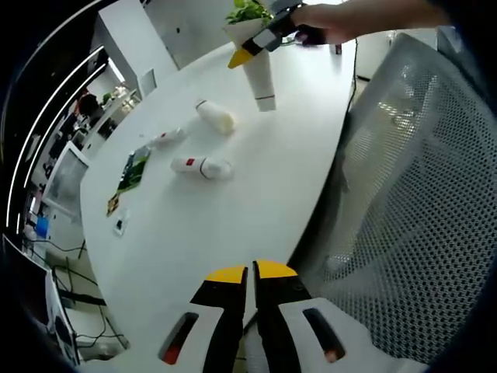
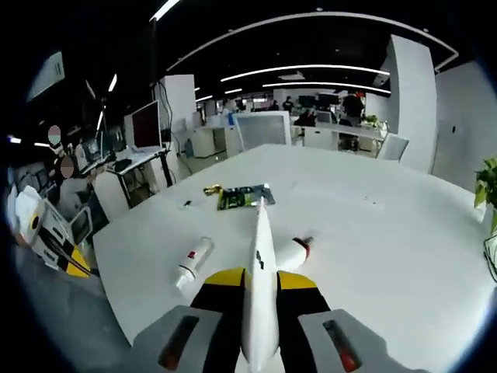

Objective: Arrange the skincare products in the storage area until every visible bottle or jar stands upright without overlapping.

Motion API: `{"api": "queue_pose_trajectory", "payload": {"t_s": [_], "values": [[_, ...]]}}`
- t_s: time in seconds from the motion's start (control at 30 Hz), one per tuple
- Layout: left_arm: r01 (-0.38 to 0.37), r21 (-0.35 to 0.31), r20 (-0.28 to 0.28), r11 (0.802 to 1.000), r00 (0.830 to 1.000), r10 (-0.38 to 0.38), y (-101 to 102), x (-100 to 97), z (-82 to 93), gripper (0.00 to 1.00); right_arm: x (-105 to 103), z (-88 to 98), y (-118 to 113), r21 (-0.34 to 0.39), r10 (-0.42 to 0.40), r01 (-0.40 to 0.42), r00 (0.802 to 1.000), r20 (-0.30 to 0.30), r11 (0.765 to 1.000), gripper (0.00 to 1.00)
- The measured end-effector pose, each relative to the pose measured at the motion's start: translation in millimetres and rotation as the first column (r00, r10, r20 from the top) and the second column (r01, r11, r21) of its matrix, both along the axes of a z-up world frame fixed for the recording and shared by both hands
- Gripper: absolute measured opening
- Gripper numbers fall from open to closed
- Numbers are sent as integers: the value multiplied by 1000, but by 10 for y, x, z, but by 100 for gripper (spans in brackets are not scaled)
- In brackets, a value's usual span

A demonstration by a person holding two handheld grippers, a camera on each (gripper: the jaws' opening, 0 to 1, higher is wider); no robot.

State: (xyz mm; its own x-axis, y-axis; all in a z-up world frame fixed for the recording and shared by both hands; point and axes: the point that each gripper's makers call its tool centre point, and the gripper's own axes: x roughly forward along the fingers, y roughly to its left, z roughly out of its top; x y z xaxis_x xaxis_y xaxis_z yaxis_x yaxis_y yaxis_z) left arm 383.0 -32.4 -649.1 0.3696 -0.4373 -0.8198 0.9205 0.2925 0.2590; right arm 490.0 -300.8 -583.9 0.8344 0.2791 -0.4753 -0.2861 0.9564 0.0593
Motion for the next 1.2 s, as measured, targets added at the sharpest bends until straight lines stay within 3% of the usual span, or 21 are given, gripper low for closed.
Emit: {"api": "queue_pose_trajectory", "payload": {"t_s": [0.47, 1.2], "values": [[-4, -15, 14, 1000, 1000, 4, -12, 25, 32, 2, 254, 279, -39, -31, 83, -82, 996, 36, 996, 7], [-14, -24, 21, 1000, 1000, 14, -6, 45, 54, 2, 706, 498, 17, -101, 186, -180, 981, 51, 978, 7]]}}
